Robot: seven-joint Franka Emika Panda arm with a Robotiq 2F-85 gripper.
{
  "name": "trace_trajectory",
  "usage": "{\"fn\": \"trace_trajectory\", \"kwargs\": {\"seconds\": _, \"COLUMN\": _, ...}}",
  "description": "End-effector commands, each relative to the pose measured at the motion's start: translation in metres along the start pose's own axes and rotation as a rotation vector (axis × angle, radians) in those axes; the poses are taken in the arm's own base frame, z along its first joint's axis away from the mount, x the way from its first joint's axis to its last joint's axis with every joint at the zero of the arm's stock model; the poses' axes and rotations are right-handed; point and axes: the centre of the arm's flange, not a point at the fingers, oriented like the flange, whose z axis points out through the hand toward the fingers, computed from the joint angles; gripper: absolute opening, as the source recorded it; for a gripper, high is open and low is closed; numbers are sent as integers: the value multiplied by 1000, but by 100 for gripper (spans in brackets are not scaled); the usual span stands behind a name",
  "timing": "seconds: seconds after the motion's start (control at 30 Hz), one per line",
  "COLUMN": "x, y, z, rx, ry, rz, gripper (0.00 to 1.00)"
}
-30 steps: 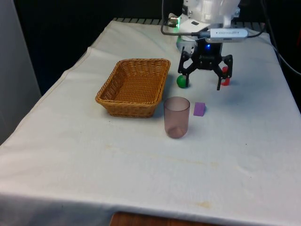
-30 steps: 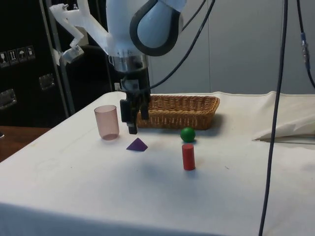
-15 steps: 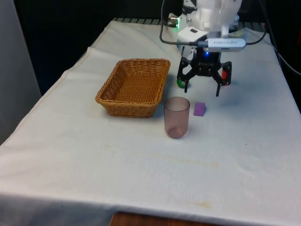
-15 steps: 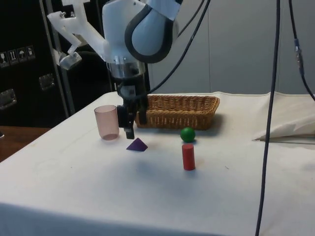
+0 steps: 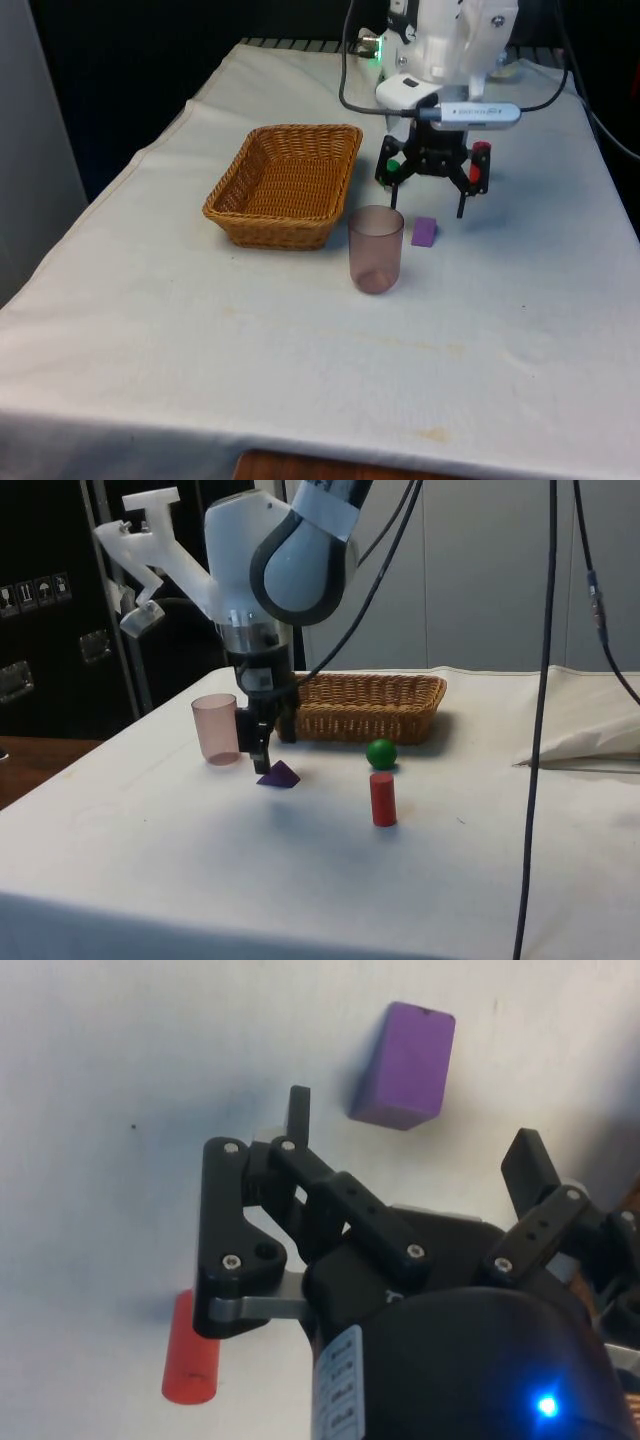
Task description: Pick up the triangular block and place it into the basket.
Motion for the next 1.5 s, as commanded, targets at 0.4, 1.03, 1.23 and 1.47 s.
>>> {"fn": "trace_trajectory", "kwargs": {"seconds": 0.4, "x": 6, "y": 0, "z": 12, "rx": -2, "ry": -5, "rz": 11, "gripper": 100}}
{"fn": "trace_trajectory", "kwargs": {"seconds": 1.03, "x": 5, "y": -1, "z": 22, "rx": -9, "ry": -18, "rz": 9, "gripper": 72}}
{"fn": "trace_trajectory", "kwargs": {"seconds": 1.23, "x": 5, "y": -1, "z": 22, "rx": -9, "ry": -18, "rz": 9, "gripper": 47}}
{"fn": "trace_trajectory", "kwargs": {"seconds": 1.47, "x": 5, "y": -1, "z": 21, "rx": -10, "ry": -18, "rz": 8, "gripper": 33}}
